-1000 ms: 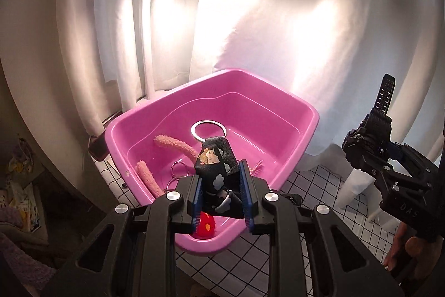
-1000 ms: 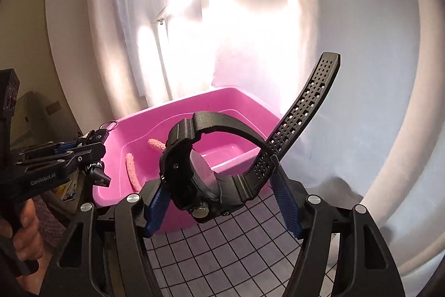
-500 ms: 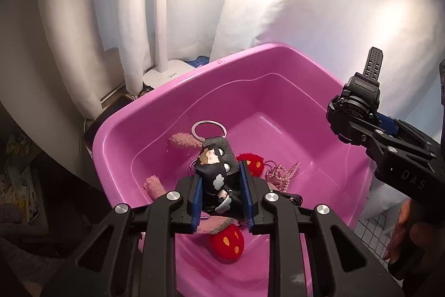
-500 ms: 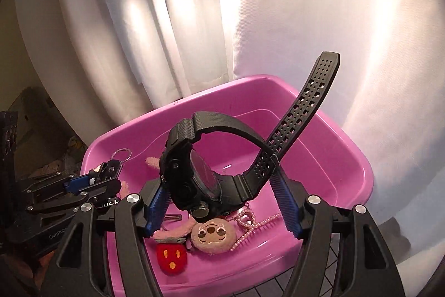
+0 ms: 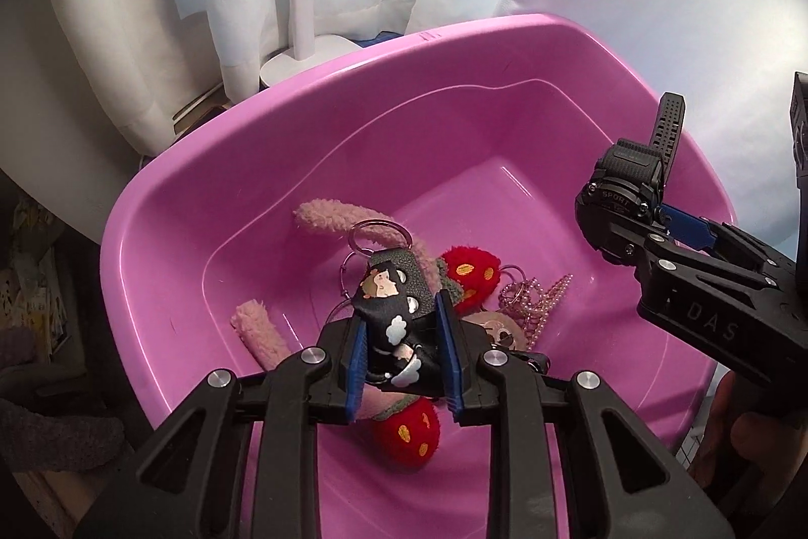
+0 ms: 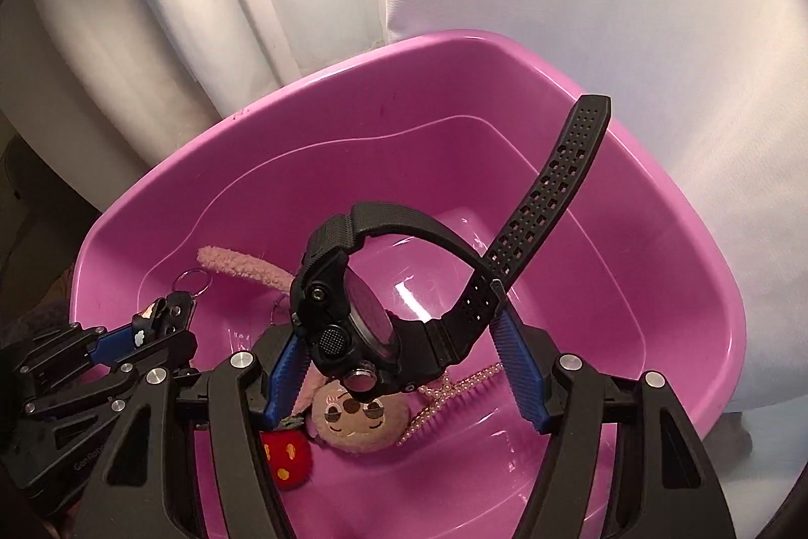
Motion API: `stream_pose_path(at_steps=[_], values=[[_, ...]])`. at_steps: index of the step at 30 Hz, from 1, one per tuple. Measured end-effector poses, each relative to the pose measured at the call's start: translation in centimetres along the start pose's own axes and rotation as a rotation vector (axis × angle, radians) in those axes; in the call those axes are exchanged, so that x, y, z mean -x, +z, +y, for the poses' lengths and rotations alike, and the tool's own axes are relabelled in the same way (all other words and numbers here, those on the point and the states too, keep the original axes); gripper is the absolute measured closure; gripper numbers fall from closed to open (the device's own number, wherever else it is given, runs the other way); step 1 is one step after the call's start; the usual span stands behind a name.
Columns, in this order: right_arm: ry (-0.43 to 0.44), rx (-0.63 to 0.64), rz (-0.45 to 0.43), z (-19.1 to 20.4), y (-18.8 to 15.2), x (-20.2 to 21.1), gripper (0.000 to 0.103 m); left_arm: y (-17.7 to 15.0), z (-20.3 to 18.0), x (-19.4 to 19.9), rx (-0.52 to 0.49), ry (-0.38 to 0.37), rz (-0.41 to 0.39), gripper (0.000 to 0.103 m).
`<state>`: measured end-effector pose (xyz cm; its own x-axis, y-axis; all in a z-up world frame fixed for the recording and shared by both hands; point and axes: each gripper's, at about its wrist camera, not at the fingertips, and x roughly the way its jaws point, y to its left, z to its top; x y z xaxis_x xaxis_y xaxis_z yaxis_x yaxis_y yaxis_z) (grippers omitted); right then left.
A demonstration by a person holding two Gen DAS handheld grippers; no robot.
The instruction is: Organize jewelry
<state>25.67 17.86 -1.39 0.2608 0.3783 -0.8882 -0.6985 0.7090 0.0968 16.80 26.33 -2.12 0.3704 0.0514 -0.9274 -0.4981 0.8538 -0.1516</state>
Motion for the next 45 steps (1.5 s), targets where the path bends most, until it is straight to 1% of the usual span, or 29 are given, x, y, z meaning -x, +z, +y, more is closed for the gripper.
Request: stream_pose_path(at_steps=[5, 9, 11, 12, 13, 14, 15, 16, 17, 18, 21, 25, 27, 32, 36, 38, 45], values=[[0.000, -0.024, 0.025, -0.6, 0.9, -1.0, 0.038, 0.3, -0.2, -1.1, 0.006, 0.027, 0.040, 0.078], [0.000, -0.035, 0.012, -0.6, 1.6, -0.5, 0.038, 0.4, -0.2, -1.6, 0.006, 0.039, 0.061, 0.067], [0.000, -0.047, 0.016, -0.7, 1.9, -0.5, 0.038, 0.6, -0.2, -1.4, 0.007, 0.055, 0.052, 0.058], [0.000, -0.056, 0.019, -1.0, 1.7, -0.4, 0.038, 0.6, -0.2, -1.2, 0.008, 0.058, 0.046, 0.042], [0.009, -0.065, 0.025, -1.2, 1.6, -0.2, 0.038, 0.6, -0.4, -1.0, -0.002, 0.040, 0.040, 0.036], [0.012, -0.071, 0.031, -1.3, 1.4, -0.4, 0.038, 0.7, -0.6, -0.8, -0.012, 0.047, 0.037, 0.034], [0.006, -0.074, 0.034, -1.5, 1.5, -0.5, 0.038, 0.7, -0.8, -0.6, -0.018, 0.062, 0.028, 0.024], [0.001, -0.073, 0.038, -1.5, 1.5, -0.5, 0.037, 0.7, -0.9, -0.3, -0.020, 0.075, 0.015, 0.009], [0.002, -0.073, 0.040, -1.8, 1.1, -0.3, 0.037, 0.7, -0.9, -0.1, -0.018, 0.075, 0.002, 0.006], [0.003, -0.074, 0.042, -1.9, 0.9, -0.3, 0.037, 0.7, -1.0, 0.2, -0.015, 0.074, -0.002, 0.006], [0.007, -0.077, 0.048, -2.1, 1.1, -0.6, 0.037, 0.9, -0.9, 0.0, -0.001, 0.069, 0.023, 0.006], [0.008, -0.082, 0.052, -2.0, 1.0, -0.6, 0.037, 0.7, -0.8, -0.1, 0.003, 0.080, 0.033, 0.006], [0.007, -0.086, 0.055, -2.2, 0.8, -0.9, 0.034, 0.6, -0.9, 0.0, -0.001, 0.079, 0.029, 0.006], [0.006, -0.080, 0.059, -2.1, 0.8, -1.0, 0.034, 0.4, -0.9, 0.5, -0.003, 0.085, 0.013, 0.007], [0.001, -0.076, 0.059, -2.0, 0.7, -0.9, 0.034, 0.3, -0.7, 1.0, -0.001, 0.103, -0.004, 0.006], [-0.001, -0.078, 0.059, -2.1, 0.7, -0.8, 0.031, 0.2, -0.6, 1.3, 0.003, 0.108, -0.011, 0.006], [0.002, -0.088, 0.061, -2.2, 0.4, -0.3, 0.031, -0.2, -0.3, 1.8, 0.003, 0.108, -0.019, 0.006]])
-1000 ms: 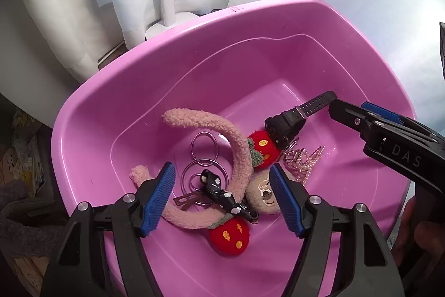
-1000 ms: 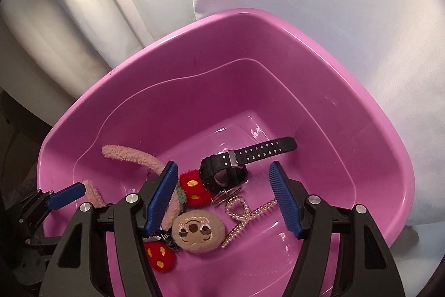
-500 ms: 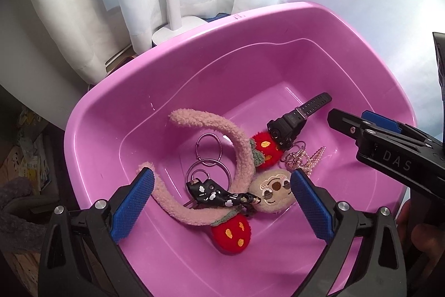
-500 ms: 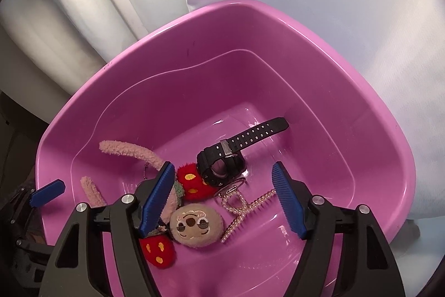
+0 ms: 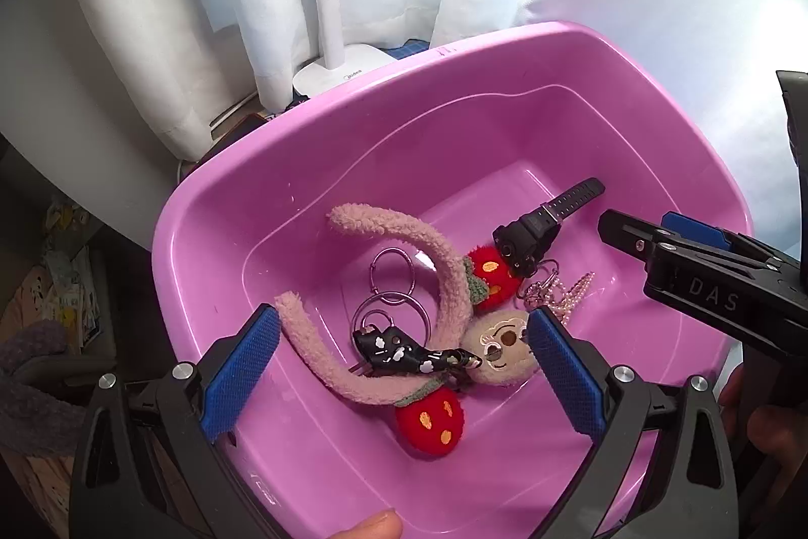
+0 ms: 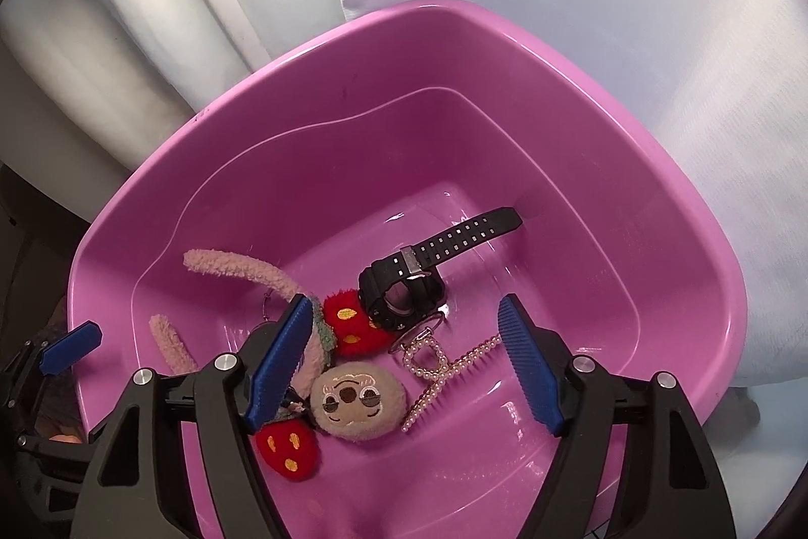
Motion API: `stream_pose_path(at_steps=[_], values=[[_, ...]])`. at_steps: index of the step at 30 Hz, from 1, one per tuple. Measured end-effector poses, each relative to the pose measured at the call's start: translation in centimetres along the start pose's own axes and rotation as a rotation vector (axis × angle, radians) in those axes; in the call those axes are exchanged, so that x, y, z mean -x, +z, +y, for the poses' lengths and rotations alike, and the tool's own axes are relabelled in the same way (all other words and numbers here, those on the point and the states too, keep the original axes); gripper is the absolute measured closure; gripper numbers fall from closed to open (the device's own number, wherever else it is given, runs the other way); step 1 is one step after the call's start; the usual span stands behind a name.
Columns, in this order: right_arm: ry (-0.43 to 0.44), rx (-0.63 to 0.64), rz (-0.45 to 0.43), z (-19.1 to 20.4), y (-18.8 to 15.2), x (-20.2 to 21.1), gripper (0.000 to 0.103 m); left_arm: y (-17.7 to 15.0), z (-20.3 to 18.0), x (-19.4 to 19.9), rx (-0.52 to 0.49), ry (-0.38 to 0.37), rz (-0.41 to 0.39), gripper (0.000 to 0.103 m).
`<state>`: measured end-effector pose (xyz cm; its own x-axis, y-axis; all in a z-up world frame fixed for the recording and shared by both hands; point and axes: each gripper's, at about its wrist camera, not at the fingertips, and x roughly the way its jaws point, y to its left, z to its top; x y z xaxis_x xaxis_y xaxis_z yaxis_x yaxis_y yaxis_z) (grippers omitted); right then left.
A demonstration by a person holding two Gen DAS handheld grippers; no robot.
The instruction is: Organize jewelry
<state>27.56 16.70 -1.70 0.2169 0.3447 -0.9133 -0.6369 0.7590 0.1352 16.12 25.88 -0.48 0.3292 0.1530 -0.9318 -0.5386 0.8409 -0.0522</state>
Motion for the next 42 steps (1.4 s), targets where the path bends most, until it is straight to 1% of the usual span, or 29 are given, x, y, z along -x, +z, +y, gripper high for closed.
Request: stream_pose_path(at_steps=[16, 36, 42], values=[[-0.011, 0.013, 0.000, 0.6, -0.6, 0.4, 0.031, -0.5, 0.9, 0.6, 0.013, 0.017, -0.012, 0.006], [-0.020, 0.026, -0.002, 0.8, -1.0, 0.9, 0.031, -0.8, 1.5, 0.9, 0.021, 0.010, -0.017, 0.006], [-0.025, 0.021, -0.003, 0.9, -1.1, 1.1, 0.031, -0.9, 1.6, 1.3, 0.020, 0.001, -0.031, 0.007]])
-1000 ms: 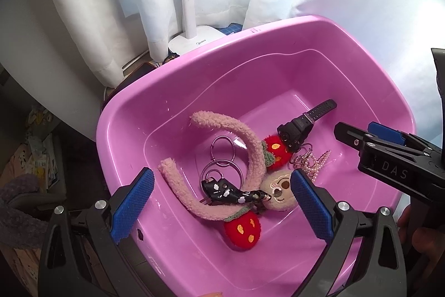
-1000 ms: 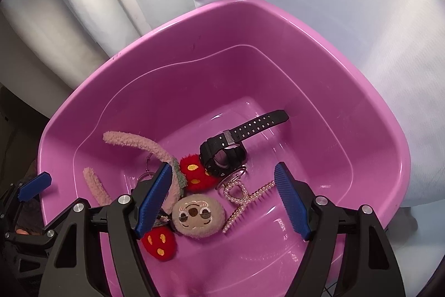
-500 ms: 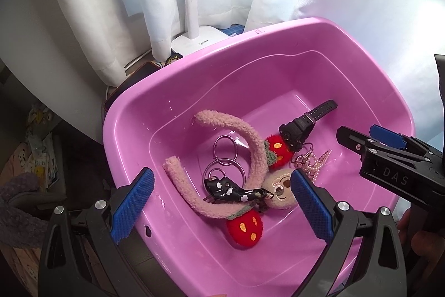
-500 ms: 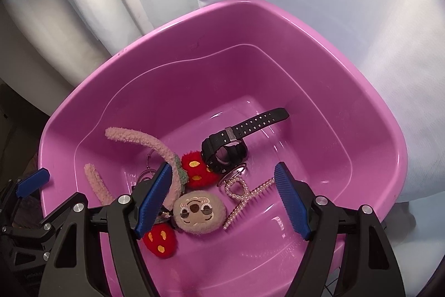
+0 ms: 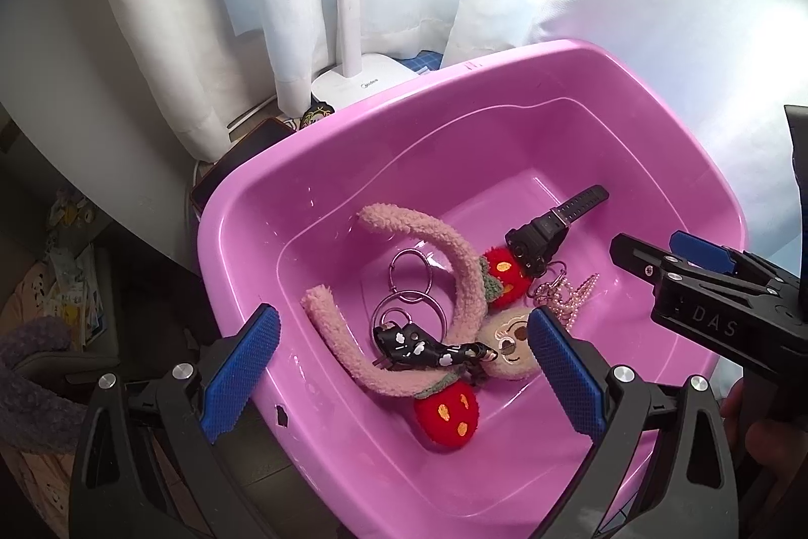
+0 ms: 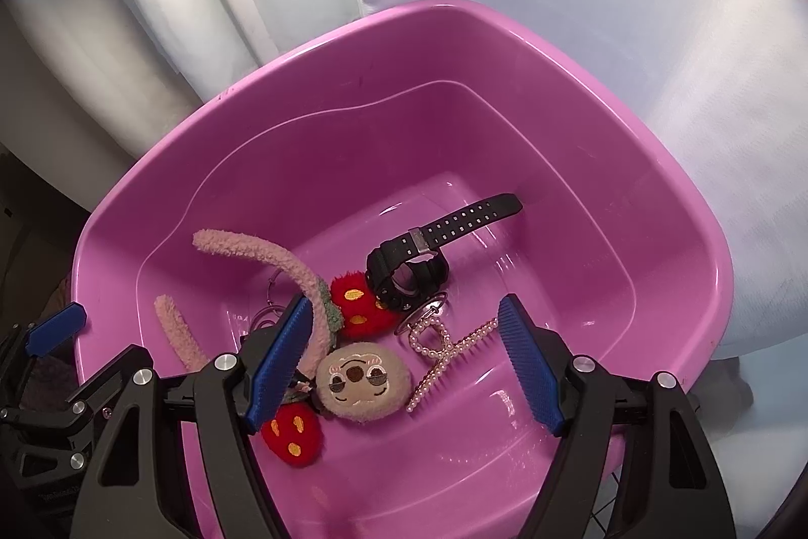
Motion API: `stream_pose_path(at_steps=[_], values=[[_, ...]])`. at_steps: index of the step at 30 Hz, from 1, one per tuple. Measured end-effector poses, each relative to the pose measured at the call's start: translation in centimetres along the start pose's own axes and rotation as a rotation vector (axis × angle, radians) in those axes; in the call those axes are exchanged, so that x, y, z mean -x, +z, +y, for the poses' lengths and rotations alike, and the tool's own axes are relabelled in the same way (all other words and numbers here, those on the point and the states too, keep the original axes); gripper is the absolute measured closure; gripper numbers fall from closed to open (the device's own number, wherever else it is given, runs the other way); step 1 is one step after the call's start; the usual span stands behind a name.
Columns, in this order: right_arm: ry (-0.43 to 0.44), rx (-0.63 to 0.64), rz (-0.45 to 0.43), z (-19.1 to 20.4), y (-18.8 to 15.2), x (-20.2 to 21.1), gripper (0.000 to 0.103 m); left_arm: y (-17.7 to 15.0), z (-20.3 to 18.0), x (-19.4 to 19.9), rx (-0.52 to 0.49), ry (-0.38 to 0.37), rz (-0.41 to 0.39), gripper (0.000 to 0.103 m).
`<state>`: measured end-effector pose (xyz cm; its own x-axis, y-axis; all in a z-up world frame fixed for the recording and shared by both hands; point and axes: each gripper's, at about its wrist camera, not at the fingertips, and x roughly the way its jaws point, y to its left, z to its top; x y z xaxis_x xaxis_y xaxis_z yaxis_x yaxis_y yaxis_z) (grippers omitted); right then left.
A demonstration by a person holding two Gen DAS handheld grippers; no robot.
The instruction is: Organize jewelry
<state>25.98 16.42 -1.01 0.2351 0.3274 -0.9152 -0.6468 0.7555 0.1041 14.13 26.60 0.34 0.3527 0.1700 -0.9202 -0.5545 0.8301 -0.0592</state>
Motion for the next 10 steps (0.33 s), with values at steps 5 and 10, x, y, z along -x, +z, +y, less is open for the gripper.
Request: stream_pose_path(at_steps=[5, 10], values=[[-0.005, -0.006, -0.002, 0.03, -0.14, 0.20, 0.031, -0.01, 0.24, 0.09, 0.010, -0.003, 0.007, 0.007], [-0.007, -0.006, -0.003, 0.17, -0.31, 0.34, 0.031, -0.22, 0.21, 0.35, 0.003, -0.010, 0.005, 0.007]])
